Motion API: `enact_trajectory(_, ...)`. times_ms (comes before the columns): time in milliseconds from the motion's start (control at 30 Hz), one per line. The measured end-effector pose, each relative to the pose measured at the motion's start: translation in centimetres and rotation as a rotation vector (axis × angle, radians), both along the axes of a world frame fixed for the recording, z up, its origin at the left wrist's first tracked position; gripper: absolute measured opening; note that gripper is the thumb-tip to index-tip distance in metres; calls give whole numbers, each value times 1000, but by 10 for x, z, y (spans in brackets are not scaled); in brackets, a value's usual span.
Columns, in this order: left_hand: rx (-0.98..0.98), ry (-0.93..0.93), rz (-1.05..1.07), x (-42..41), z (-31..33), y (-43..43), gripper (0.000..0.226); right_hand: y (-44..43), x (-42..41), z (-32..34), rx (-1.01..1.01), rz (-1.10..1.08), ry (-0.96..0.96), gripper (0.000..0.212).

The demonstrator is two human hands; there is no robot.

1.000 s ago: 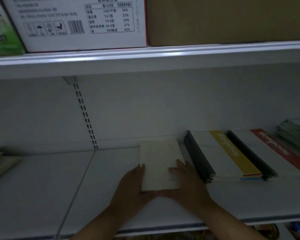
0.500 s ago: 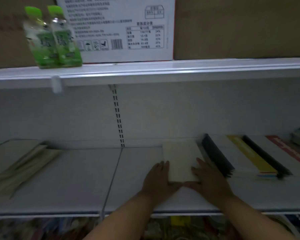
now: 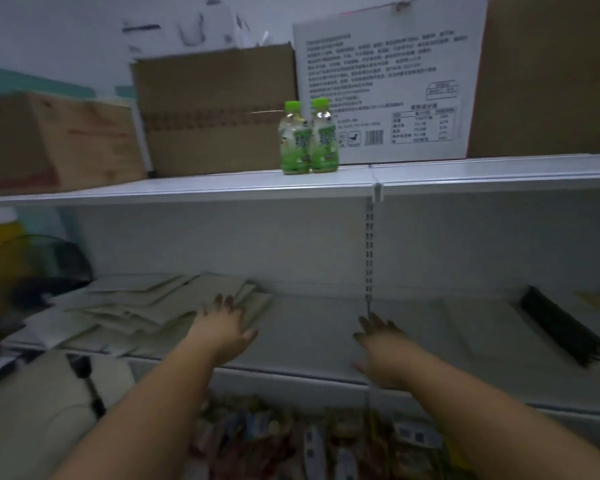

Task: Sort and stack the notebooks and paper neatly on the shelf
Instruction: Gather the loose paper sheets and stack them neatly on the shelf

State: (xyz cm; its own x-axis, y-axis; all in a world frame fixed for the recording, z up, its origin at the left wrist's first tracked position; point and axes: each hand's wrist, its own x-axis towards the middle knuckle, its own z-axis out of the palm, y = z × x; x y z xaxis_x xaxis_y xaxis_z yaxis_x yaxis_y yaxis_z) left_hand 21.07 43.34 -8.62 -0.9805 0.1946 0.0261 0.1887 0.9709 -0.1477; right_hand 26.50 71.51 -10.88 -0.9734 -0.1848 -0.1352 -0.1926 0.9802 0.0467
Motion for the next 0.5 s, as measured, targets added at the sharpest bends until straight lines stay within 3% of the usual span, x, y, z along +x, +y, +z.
enact_trajectory(167, 21, -15, 76, 40, 6, -96, 67, -132, 1, 9, 8, 327, 40, 59)
enact_trajectory(300, 144, -28, 116, 43, 10, -140, 65, -180, -10, 10, 14, 379, 34, 53)
enact_trajectory(500, 179, -46, 115, 27, -1, -180, 61, -229, -55, 11, 17, 431, 82, 46)
